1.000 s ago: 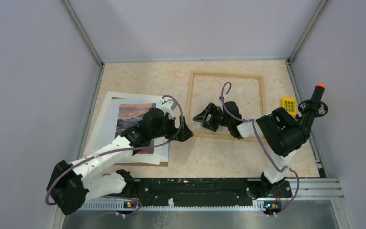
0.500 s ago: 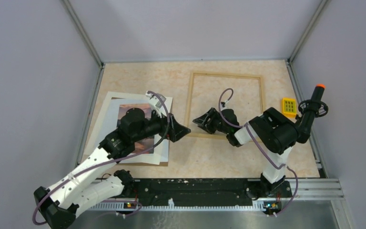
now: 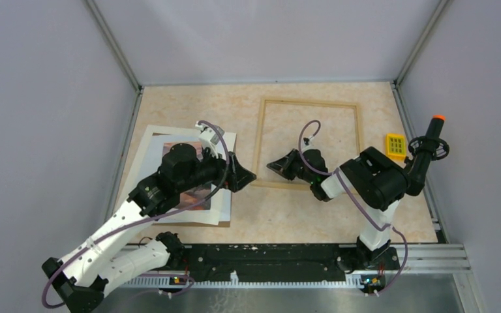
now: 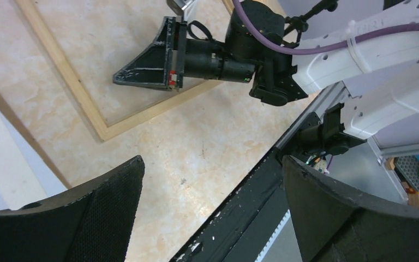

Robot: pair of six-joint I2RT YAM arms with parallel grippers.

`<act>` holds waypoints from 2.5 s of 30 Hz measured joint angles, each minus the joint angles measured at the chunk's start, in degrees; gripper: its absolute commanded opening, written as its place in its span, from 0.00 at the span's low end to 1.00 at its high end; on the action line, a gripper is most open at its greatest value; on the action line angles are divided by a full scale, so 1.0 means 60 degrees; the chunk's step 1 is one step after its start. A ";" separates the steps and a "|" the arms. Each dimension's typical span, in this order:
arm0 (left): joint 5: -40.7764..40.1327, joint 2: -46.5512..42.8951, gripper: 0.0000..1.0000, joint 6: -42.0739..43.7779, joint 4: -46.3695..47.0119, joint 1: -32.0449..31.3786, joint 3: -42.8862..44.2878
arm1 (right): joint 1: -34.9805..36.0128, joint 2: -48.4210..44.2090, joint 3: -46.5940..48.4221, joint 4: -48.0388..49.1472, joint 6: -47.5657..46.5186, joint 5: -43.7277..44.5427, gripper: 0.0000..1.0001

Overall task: Put the photo into the frame
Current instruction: Place the photo frame item in the photo frame, then move the photo frame to the center of the board.

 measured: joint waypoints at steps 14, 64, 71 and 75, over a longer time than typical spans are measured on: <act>-0.2328 0.2120 0.99 0.0109 -0.0521 0.0444 0.1133 | -0.2779 0.0004 0.2342 -0.4342 -0.2801 -0.2914 0.00; 0.2892 1.1045 0.98 -0.0222 0.2138 0.5614 0.4331 | -0.6065 0.1730 0.7362 -1.1438 -0.8794 -0.3104 0.17; 0.3646 1.1096 0.98 -0.0663 0.2437 0.5541 0.4207 | -0.6065 0.1785 0.7868 -1.1999 -0.8950 -0.2328 0.35; 0.4025 1.1205 0.98 -0.0918 0.2794 0.5428 0.4146 | -0.6065 0.1851 0.8131 -1.2152 -0.9009 -0.2095 0.51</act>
